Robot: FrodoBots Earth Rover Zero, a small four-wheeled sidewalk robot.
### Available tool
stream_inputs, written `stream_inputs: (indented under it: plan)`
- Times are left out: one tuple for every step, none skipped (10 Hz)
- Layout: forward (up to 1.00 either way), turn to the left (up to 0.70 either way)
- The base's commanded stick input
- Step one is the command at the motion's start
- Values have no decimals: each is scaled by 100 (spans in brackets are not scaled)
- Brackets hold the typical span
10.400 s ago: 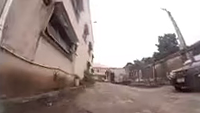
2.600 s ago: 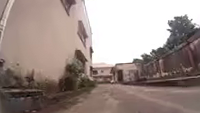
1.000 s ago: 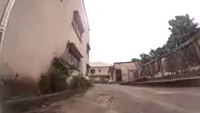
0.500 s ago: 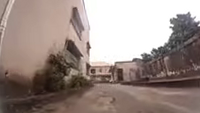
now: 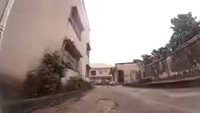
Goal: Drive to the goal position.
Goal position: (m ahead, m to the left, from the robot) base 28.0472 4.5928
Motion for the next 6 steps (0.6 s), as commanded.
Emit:
stream_inputs:
  plan:
    - [84, 3]
    - [84, -9]
    - [84, -32]
    - [84, -14]
    - [84, -3]
    - [84, 3]
